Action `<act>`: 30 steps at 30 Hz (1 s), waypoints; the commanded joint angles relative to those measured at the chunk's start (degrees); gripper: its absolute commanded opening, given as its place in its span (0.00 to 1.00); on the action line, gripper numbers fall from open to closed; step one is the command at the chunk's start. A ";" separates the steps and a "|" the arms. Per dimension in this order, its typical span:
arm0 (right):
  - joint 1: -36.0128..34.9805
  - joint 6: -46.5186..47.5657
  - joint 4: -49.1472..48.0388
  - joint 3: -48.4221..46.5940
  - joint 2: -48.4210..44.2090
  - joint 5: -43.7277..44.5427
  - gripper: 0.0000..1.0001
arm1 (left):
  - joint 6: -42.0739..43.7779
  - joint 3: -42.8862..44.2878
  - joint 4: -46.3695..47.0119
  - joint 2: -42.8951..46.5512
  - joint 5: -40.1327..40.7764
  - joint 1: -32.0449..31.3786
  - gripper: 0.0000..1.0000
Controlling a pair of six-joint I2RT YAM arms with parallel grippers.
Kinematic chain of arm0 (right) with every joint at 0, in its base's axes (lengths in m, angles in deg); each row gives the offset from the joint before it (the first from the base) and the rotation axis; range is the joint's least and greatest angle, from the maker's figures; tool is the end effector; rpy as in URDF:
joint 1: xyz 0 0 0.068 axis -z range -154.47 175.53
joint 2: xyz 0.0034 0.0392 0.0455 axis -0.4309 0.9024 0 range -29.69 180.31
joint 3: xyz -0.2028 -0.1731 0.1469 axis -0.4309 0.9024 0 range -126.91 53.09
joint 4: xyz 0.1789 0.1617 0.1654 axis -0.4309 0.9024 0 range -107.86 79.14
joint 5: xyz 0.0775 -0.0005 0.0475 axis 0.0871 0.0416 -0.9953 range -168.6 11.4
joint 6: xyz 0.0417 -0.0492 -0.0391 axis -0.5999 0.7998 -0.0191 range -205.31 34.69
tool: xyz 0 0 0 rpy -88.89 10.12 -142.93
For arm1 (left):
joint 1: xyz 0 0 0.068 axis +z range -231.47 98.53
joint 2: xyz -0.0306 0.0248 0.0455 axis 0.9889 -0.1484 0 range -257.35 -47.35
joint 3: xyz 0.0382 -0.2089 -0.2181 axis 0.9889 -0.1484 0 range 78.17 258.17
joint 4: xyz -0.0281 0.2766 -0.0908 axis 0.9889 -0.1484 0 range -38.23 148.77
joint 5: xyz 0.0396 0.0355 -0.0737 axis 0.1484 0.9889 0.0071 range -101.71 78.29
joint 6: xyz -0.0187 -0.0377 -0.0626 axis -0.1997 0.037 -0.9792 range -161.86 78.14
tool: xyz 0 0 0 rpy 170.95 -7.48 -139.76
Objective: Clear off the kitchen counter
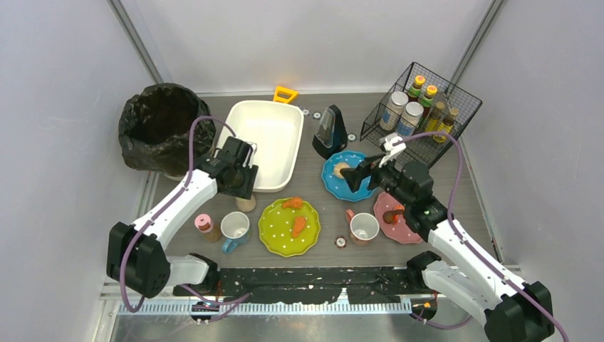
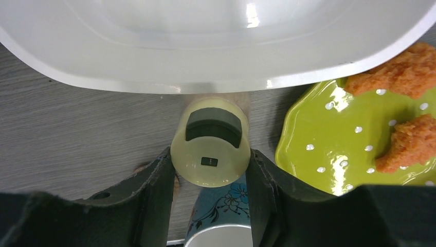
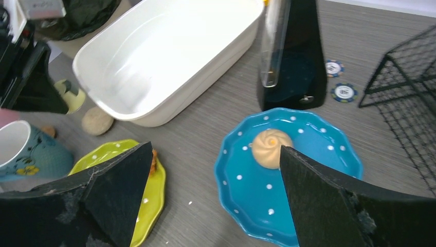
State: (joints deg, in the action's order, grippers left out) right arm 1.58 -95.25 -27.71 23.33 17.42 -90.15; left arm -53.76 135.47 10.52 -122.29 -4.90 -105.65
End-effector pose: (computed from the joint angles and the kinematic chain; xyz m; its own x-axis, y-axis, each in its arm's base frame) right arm 0.2108 0.1076 0.2875 -0.2174 0.0885 -0.9721 -0.5498 0.8118 0.1969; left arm 0.2603 -0.1085 0.2476 -0.8896 0.1750 -0.4220 0.1831 0.9829 0.0217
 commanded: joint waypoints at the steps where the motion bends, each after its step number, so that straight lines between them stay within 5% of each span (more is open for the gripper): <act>1: -3.78 4.75 -4.55 -0.62 0.78 -2.33 1.00 | -0.32 0.50 1.80 4.89 -1.85 0.28 0.03; 11: -18.36 12.68 -9.25 -3.38 7.59 -1.41 1.00 | -1.91 6.53 -5.05 10.49 -6.54 -2.21 0.00; 30: -35.98 25.08 -36.19 -4.83 26.12 4.24 0.95 | -4.08 18.67 -8.94 9.30 -11.61 -21.60 0.00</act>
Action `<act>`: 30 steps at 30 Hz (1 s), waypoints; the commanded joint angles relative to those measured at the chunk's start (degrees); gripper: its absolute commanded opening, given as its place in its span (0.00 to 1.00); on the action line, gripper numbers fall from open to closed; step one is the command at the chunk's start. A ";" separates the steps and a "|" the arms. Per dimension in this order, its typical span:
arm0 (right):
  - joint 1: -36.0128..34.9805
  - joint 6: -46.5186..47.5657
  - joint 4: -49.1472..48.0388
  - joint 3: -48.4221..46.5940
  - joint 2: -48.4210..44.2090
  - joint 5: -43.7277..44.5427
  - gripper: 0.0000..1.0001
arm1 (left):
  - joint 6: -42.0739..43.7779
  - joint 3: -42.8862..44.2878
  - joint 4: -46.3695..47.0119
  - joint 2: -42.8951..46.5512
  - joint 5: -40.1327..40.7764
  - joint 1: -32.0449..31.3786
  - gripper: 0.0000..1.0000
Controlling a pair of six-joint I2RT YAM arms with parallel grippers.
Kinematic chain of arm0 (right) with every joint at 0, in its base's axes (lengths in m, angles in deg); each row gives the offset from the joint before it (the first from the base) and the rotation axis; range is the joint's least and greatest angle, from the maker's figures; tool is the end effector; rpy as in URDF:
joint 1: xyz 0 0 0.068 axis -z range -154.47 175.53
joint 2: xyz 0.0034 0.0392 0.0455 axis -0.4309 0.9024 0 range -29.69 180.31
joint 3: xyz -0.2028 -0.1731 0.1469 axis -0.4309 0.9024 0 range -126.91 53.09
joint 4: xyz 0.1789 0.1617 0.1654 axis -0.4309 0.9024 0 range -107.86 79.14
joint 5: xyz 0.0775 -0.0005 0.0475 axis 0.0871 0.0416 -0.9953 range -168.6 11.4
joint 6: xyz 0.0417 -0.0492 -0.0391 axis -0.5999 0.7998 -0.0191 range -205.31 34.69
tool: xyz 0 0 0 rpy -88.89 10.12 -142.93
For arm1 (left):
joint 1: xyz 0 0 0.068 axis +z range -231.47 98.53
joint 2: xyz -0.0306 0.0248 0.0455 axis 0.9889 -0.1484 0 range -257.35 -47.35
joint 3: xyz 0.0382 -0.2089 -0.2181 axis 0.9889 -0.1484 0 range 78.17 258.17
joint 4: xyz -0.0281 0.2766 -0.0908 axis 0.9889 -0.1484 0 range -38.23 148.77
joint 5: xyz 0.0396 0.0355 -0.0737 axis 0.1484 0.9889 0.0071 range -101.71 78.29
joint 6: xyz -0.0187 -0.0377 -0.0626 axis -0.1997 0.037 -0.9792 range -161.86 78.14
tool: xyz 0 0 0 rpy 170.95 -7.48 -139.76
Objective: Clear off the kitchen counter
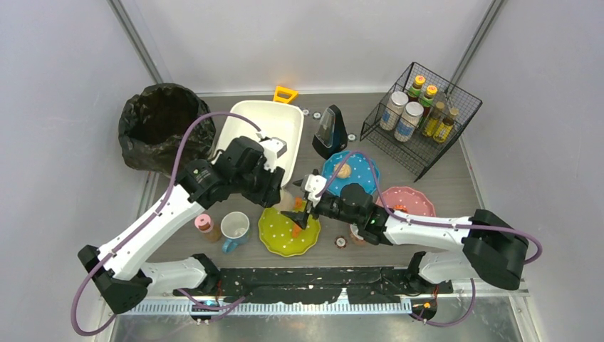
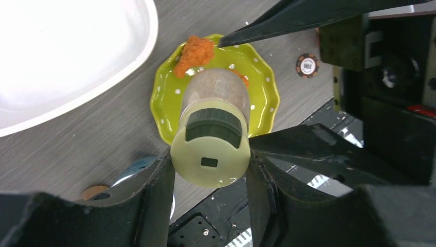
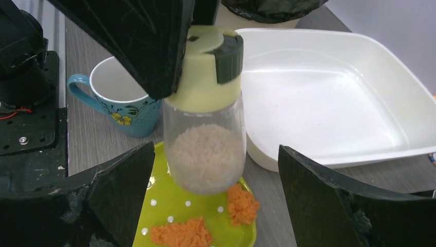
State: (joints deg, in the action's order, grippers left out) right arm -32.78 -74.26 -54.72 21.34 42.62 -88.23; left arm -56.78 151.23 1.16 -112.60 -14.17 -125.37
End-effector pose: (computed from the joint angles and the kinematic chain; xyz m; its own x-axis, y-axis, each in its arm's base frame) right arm 0.1571 0.2748 0.2522 0.1443 -0.1259 -0.9815 -0.9159 0.3584 -0.1806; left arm 0.1795 -0.1765 0.3749 -0.7153 0.3314 -0.6152 0.5470 0.8134 -0.1978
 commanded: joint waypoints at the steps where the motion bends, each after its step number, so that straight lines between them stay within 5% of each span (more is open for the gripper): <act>1: -1.76 4.14 -9.36 -3.00 1.13 2.33 0.95 | -1.08 3.15 0.41 -0.58 -2.23 -2.40 0.00; 10: -2.90 4.09 -8.78 -4.27 1.74 4.15 0.89 | -1.17 4.16 0.27 -2.09 -1.58 -4.51 0.00; 18: -2.96 3.15 -3.71 -4.75 1.31 4.71 0.52 | -0.52 5.38 0.11 -1.37 -1.26 -4.70 0.02; 24: -2.91 2.19 -5.77 -1.64 -0.13 6.69 0.19 | 0.99 5.98 0.17 0.21 -1.17 -4.70 0.32; 30: -2.84 2.42 -5.69 -0.02 -1.86 8.90 0.14 | 1.90 6.44 0.61 3.21 1.12 -4.54 0.71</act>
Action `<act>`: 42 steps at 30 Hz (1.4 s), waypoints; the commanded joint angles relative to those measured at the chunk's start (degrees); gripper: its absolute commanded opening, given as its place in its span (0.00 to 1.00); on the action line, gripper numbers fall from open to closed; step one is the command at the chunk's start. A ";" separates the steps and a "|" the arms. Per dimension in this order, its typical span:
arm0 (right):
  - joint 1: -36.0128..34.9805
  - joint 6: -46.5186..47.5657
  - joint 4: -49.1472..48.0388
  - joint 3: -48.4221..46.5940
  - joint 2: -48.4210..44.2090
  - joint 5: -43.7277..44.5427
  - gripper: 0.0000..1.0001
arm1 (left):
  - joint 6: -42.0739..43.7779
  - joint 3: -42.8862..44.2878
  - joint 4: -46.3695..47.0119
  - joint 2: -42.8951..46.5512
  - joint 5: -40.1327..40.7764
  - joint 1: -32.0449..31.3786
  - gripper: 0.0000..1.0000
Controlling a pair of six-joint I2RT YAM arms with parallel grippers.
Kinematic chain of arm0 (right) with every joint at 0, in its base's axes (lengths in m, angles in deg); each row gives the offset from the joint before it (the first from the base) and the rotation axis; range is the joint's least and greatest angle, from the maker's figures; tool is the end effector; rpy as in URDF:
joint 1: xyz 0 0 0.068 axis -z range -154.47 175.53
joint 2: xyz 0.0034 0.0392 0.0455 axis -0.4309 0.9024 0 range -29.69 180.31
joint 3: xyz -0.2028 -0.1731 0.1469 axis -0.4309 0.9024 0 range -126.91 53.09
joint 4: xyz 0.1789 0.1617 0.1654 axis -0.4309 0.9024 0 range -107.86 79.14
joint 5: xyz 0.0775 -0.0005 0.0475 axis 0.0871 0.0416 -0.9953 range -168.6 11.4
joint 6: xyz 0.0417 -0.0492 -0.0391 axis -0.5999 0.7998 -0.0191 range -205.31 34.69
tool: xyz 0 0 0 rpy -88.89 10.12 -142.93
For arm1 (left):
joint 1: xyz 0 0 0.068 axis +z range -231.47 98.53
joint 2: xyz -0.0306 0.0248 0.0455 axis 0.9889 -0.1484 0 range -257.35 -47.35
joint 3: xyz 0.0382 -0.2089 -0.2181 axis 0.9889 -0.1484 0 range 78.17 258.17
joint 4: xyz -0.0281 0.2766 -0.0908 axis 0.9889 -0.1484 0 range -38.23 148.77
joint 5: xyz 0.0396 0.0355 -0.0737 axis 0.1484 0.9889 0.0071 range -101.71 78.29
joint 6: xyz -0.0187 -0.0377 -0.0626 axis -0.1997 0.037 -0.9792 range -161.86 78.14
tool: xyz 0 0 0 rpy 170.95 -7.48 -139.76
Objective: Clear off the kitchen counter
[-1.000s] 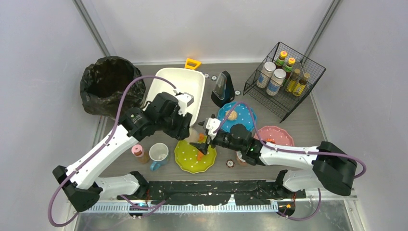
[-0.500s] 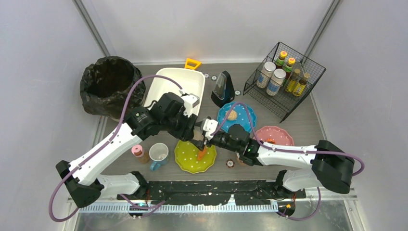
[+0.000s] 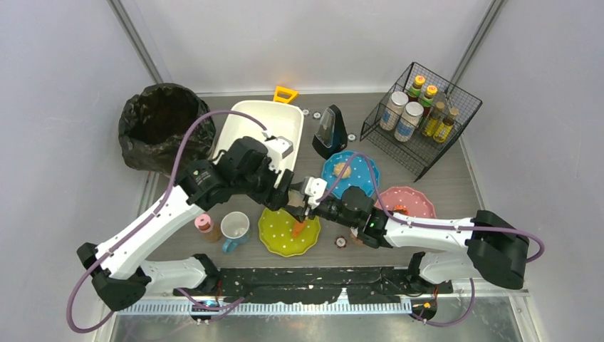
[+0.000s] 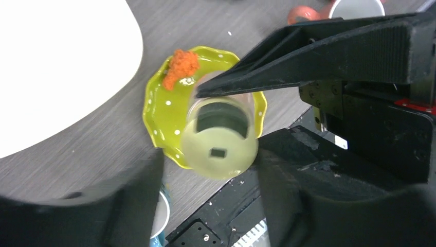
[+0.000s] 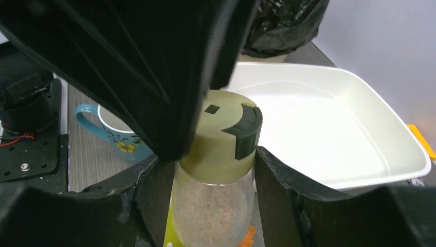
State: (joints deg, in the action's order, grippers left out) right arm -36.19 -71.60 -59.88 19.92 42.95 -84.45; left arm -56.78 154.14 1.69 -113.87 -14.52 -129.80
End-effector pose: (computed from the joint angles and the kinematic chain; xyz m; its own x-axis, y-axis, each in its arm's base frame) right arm 0.1464 0.2860 0.2724 0.2395 -0.0523 -0.9695 -0.8929 0.3801 -0.2412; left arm 0.1697 -0.1953 0.3887 -0.6724 0.3687 -0.6418 0.6157 0.7599 -0.2085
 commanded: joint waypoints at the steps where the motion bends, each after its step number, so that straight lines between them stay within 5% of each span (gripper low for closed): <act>1: 0.65 -0.13 -0.17 1.60 -2.30 5.40 0.13 | 1.91 3.54 0.31 5.20 2.15 -0.05 0.78; 5: 1.49 0.29 0.74 2.23 -2.94 8.08 0.12 | 1.74 2.83 1.99 9.27 6.63 0.67 0.99; 13: 10.26 -2.43 3.45 1.89 -6.63 10.17 0.11 | 0.20 -5.66 6.63 19.92 19.85 4.62 1.00; 24: 33.05 -9.44 2.60 -3.36 -6.45 20.30 0.06 | -3.84 -27.40 11.26 34.27 23.06 30.16 1.00; 32: 46.14 -12.04 -5.17 -9.37 3.12 20.97 0.06 | -3.00 -36.18 17.74 39.77 31.60 30.93 1.00; 42: 50.81 -11.19 -18.28 -11.97 18.56 21.55 0.06 | -1.99 -37.22 18.78 42.02 32.15 30.91 0.99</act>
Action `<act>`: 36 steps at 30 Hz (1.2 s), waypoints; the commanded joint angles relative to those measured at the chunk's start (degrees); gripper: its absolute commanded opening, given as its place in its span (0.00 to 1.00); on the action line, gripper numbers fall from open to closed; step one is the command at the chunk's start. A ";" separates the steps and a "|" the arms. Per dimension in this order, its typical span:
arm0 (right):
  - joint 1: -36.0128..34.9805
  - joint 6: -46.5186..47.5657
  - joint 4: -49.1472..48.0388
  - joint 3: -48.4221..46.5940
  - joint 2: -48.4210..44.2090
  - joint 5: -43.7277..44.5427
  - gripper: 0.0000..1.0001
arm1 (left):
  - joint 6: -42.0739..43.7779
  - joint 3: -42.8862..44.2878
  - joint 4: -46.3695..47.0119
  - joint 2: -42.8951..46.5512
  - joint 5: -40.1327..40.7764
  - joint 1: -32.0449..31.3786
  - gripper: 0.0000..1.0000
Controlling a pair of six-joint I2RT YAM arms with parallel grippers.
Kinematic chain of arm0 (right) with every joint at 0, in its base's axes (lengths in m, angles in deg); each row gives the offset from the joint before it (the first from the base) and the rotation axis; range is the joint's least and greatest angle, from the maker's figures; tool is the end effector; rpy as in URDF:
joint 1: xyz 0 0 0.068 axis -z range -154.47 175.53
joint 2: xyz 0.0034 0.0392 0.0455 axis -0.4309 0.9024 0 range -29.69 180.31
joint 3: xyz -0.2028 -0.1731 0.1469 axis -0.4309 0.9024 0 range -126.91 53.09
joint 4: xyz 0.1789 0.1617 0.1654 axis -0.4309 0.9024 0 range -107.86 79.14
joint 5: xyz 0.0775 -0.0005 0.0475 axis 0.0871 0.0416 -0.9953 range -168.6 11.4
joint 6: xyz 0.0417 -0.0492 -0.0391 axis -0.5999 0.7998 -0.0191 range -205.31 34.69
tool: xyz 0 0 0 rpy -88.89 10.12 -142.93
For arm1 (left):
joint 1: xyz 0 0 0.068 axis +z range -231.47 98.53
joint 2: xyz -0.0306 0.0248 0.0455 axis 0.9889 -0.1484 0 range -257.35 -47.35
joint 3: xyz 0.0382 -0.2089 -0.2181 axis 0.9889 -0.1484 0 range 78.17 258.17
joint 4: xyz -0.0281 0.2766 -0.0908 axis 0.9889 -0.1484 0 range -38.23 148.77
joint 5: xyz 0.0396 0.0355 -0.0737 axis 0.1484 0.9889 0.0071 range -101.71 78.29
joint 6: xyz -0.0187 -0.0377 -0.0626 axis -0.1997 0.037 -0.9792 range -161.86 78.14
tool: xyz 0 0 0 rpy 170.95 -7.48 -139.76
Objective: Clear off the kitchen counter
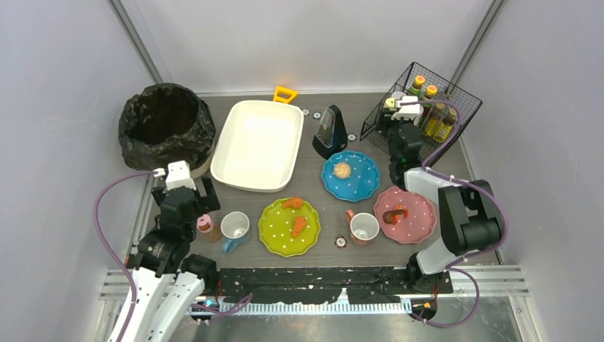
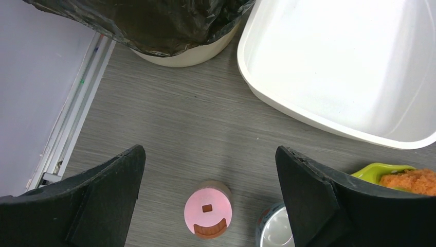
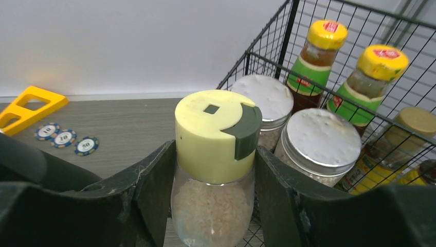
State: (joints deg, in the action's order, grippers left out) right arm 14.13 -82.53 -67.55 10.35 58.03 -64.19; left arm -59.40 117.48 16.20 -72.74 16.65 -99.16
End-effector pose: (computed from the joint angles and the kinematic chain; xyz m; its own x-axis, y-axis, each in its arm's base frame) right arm 0.3778 0.0601 0.2671 0.0779 -0.0322 -0.9964 0.0556 0.9981 -0.0279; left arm 0.1249 -0.0080 0.3034 -0.3965 -0.1519 -0.9054 -0.2614 0.9641 -0.0473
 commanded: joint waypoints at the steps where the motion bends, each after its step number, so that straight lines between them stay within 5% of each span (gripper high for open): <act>1: 0.52 -0.71 -11.50 -2.51 4.28 1.95 0.06 | 0.81 -0.61 4.39 0.87 0.47 0.29 0.99; 15: 0.55 -4.94 -23.50 2.23 11.75 7.48 0.26 | 1.20 -0.54 4.70 1.04 -0.71 0.29 0.99; 20: 0.61 -5.77 -23.11 2.08 11.71 5.56 0.51 | 1.32 -0.52 4.76 1.25 -1.10 0.29 0.99; 24: 0.55 -6.04 -22.07 1.12 12.10 5.58 0.61 | 1.37 -0.59 4.69 1.49 -1.24 0.29 0.99; 36: 0.55 -10.42 -13.54 -1.58 10.52 8.18 0.64 | 1.61 -0.71 4.50 2.26 -1.40 0.29 0.99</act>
State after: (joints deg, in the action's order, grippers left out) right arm 14.76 -90.37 -82.00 11.92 70.47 -57.70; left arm -58.11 116.89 18.23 -71.14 15.47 -99.07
